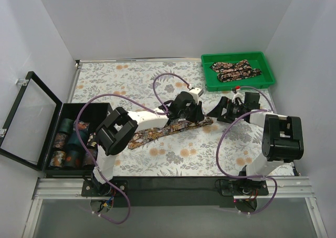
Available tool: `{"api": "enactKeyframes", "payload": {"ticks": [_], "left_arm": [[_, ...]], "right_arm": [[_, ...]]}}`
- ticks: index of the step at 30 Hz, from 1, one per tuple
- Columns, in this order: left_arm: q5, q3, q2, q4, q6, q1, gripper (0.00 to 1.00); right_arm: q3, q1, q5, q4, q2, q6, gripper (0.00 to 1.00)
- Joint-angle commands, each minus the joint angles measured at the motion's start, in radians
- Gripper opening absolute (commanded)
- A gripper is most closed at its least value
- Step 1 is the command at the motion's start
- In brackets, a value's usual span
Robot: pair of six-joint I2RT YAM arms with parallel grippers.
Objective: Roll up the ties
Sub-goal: Roll the tie
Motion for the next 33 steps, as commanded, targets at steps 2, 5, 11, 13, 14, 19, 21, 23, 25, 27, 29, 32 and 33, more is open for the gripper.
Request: {"api": "enactKeyframes", "payload": {"ticks": [2,5,11,13,14,19,21,23,25,27,29,32,33], "left_arm": [[-0.026,-0.019,-0.008,0.01,-0.019,0.003,0.16],[-0.028,-0.037,-0.001,0.015,-0.036,0.012,0.15],[-0.025,-0.071,0.024,0.025,-0.06,0.024,0.14],[-0.025,-0.085,0.031,0.03,-0.069,0.027,0.13],[-0.023,-0.091,0.035,0.033,-0.072,0.029,0.13],[-0.025,-0.102,0.053,0.039,-0.079,0.037,0.13],[-0.028,-0.105,0.053,0.042,-0.077,0.04,0.13],[-0.025,-0.106,0.053,0.042,-0.08,0.044,0.13],[-0.017,-0.106,0.053,0.044,-0.082,0.049,0.13],[-0.011,-0.111,0.055,0.048,-0.085,0.049,0.13],[0.001,-0.114,0.059,0.052,-0.089,0.049,0.13],[0.015,-0.116,0.062,0.055,-0.095,0.049,0.13],[0.018,-0.117,0.062,0.058,-0.097,0.049,0.13]], "right_arm": [[-0.005,-0.006,-0.084,0.062,0.04,-0.03,0.87],[-0.005,-0.003,-0.113,0.07,0.067,-0.041,0.85],[-0.009,0.005,-0.154,0.073,0.121,-0.064,0.81],[-0.012,0.011,-0.154,0.073,0.132,-0.067,0.81],[-0.012,0.011,-0.156,0.071,0.136,-0.07,0.8],[-0.006,0.032,-0.168,0.071,0.175,-0.083,0.78],[-0.004,0.046,-0.176,0.071,0.187,-0.087,0.77],[-0.004,0.055,-0.177,0.071,0.205,-0.093,0.76],[-0.002,0.065,-0.171,0.073,0.221,-0.099,0.75],[0.001,0.065,-0.165,0.073,0.233,-0.107,0.73],[0.01,0.092,-0.163,0.073,0.256,-0.11,0.71],[0.014,0.098,-0.15,0.079,0.278,-0.115,0.66],[0.018,0.103,-0.14,0.081,0.281,-0.116,0.64]]}}
